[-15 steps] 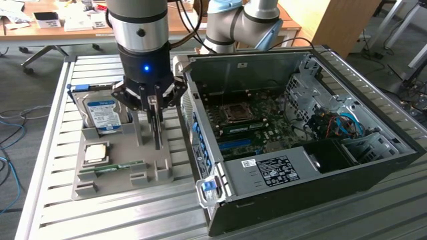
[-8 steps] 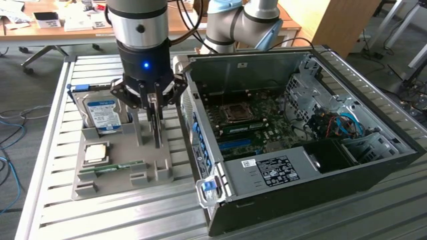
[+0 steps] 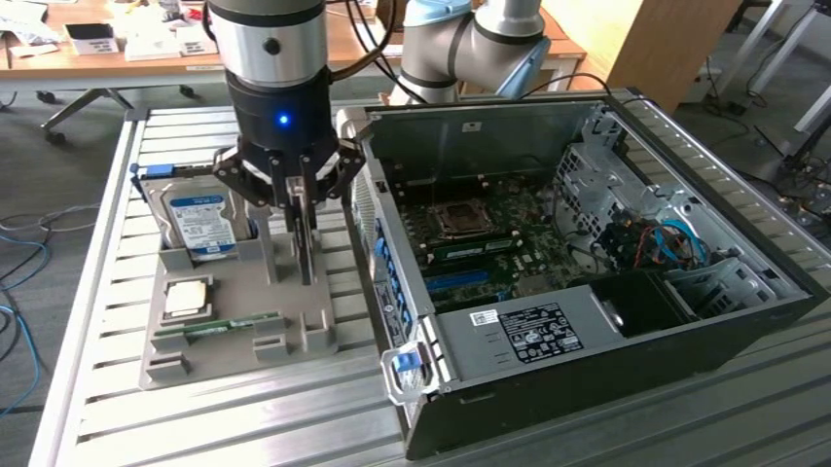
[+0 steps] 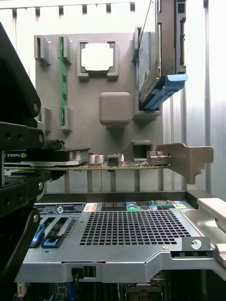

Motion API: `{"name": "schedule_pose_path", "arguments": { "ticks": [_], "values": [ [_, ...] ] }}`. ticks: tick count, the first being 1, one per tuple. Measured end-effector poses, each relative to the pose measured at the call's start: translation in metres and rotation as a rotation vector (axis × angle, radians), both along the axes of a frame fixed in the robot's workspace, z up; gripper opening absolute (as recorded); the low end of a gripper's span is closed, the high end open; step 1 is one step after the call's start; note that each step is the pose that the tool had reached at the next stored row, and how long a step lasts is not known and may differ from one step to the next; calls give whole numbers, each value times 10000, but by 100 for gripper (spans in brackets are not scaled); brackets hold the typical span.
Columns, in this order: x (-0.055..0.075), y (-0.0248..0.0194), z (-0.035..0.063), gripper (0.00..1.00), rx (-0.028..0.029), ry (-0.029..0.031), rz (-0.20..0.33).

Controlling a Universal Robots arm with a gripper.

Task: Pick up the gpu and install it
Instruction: 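Pick up the gpu and move the gpu toward the slot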

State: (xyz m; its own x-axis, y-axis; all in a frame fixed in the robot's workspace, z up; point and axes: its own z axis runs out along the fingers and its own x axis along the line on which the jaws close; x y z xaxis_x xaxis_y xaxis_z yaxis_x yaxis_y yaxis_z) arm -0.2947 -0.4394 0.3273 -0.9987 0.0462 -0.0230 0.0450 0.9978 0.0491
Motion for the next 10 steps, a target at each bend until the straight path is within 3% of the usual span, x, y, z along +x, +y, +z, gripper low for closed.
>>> {"name": "schedule_pose_path", "arguments": {
  "ticks": [10],
  "values": [
    [0,0,89,27,0,1,0]
  ]
}}
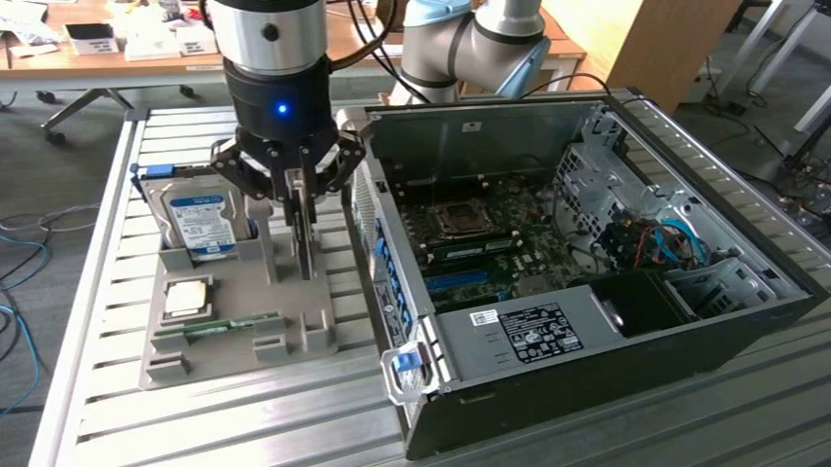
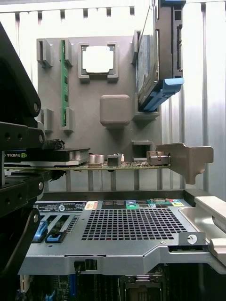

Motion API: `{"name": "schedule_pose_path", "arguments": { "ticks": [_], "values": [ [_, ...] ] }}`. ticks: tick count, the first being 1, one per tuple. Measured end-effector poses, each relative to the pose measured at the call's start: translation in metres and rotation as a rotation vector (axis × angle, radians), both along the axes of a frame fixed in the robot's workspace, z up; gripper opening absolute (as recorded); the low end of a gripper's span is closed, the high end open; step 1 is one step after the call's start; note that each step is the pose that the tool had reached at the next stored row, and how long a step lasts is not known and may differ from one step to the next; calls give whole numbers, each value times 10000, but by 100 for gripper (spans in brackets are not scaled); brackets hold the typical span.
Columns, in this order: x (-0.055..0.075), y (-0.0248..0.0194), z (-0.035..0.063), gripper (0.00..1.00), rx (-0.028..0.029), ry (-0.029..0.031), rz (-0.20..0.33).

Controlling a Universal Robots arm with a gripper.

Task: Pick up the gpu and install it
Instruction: 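Pick up the gpu and move the gpu toward the slot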

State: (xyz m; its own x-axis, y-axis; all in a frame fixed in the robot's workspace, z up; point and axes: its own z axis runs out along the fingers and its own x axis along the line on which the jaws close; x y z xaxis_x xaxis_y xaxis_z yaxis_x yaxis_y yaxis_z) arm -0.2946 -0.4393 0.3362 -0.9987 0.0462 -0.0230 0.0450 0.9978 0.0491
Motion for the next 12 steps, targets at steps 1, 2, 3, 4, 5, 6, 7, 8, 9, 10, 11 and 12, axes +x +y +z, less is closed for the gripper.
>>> {"name": "schedule_pose_path", "arguments": {
  "ticks": [1,2,3,4,5,6,7,8,9,10,11,12],
  "values": [
    [0,0,9,27,0,0,0],
    [0,0,18,27,0,0,1],
    [0,0,27,27,0,0,0],
    [0,0,36,27,0,0,0],
    [0,0,44,27,0,0,0],
    [0,0,53,27,-1,0,0],
    [0,0,60,27,0,-1,1],
    [0,0,69,27,0,0,0],
    [0,0,78,27,-1,0,0],
    [0,0,85,27,-1,-1,0],
    [0,0,92,27,0,-1,0],
    [0,0,100,27,0,0,0]
  ]
}}
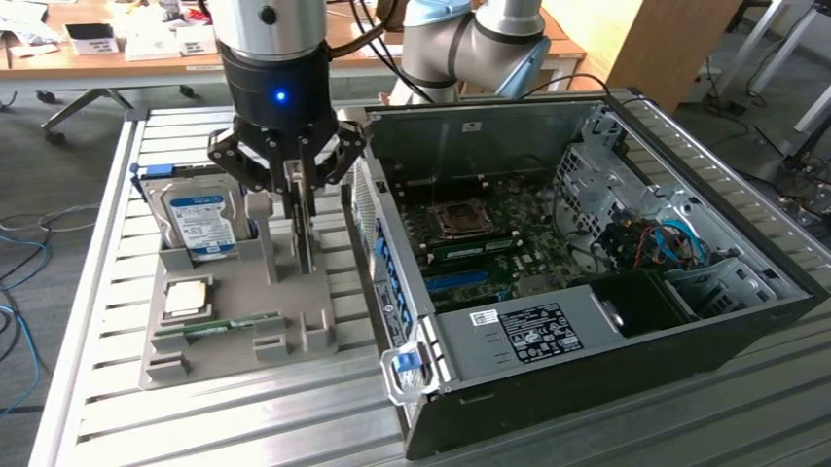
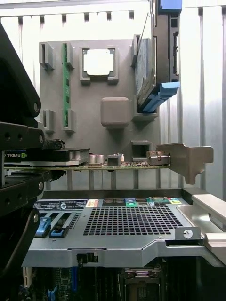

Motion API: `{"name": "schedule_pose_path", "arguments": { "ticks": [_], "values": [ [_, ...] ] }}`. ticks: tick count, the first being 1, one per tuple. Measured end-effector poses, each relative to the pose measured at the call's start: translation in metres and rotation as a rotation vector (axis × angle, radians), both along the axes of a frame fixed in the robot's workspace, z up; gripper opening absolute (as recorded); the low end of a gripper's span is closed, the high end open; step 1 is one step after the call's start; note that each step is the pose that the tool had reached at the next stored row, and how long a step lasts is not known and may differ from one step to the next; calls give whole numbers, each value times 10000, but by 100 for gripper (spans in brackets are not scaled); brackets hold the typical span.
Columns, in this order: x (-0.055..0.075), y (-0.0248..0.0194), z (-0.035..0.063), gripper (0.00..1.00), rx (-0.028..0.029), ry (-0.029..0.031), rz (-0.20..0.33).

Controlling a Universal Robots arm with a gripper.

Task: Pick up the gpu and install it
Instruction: 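Pick up the gpu and move the gpu toward the slot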

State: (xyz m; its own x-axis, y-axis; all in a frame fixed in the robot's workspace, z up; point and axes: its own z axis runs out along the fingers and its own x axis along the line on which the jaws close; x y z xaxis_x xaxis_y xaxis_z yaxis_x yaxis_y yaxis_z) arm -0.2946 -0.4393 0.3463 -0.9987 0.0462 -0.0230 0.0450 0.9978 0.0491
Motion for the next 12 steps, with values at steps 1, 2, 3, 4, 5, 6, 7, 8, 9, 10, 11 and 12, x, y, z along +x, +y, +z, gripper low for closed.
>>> {"name": "schedule_pose_path", "arguments": {
  "ticks": [1,2,3,4,5,6,7,8,9,10,11,12],
  "values": [
    [0,0,8,27,0,0,0],
    [0,0,15,27,1,0,-1],
    [0,0,24,27,0,0,0],
    [0,0,33,27,-1,0,0],
    [0,0,41,27,0,0,0],
    [0,0,49,27,0,0,0],
    [0,0,57,27,0,0,0],
    [0,0,66,27,0,0,0],
    [0,0,75,27,1,0,0],
    [0,0,86,27,0,0,-1],
    [0,0,95,27,0,0,0],
    [0,0,106,27,0,0,0]
  ]
}}
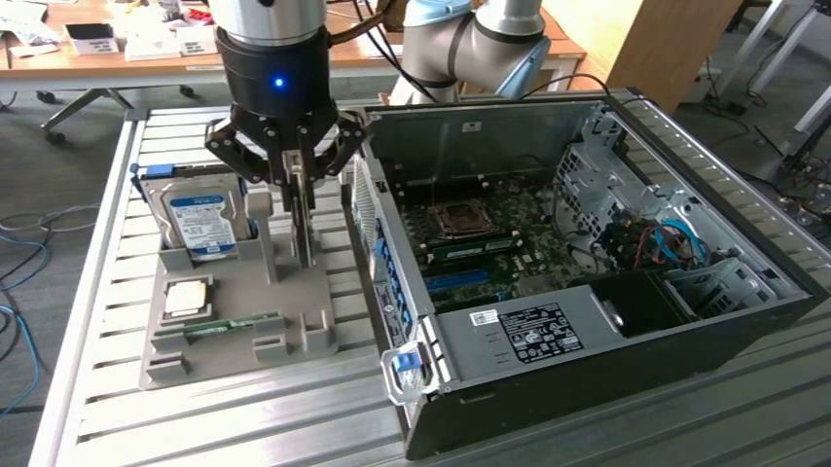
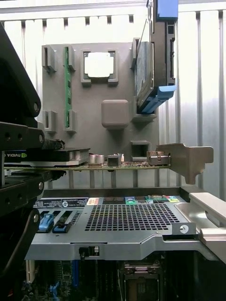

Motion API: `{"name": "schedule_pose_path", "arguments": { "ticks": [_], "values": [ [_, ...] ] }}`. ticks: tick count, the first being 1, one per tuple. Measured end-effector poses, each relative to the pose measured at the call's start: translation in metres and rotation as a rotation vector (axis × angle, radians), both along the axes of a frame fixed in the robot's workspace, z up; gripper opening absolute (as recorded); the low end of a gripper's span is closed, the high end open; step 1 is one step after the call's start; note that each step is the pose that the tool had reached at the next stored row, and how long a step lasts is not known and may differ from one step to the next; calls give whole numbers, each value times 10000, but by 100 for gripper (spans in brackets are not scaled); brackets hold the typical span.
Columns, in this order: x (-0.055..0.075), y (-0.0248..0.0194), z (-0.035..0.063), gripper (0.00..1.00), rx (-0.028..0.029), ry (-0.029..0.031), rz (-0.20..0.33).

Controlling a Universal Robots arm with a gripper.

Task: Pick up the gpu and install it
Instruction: 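Pick up the gpu and move the gpu toward the slot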

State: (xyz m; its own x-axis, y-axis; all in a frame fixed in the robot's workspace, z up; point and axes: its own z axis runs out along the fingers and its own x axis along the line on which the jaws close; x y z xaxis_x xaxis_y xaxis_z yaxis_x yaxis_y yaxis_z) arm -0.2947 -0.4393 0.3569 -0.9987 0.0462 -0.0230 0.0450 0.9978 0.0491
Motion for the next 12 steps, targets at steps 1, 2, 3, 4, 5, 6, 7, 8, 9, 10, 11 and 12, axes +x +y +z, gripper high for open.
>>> {"name": "schedule_pose_path", "arguments": {
  "ticks": [1,2,3,4,5,6,7,8,9,10,11,12],
  "values": [
    [0,0,11,27,0,0,0],
    [0,0,22,27,0,0,0],
    [0,0,34,27,0,0,0],
    [0,0,45,27,0,0,0],
    [0,0,55,27,0,-1,0],
    [0,0,66,27,0,0,0],
    [0,0,77,27,0,0,0],
    [0,0,88,27,0,0,0],
    [0,0,100,27,0,0,0],
    [0,0,111,27,0,0,0],
    [0,0,122,27,0,0,0],
    [0,0,133,27,0,0,0]
  ]
}}
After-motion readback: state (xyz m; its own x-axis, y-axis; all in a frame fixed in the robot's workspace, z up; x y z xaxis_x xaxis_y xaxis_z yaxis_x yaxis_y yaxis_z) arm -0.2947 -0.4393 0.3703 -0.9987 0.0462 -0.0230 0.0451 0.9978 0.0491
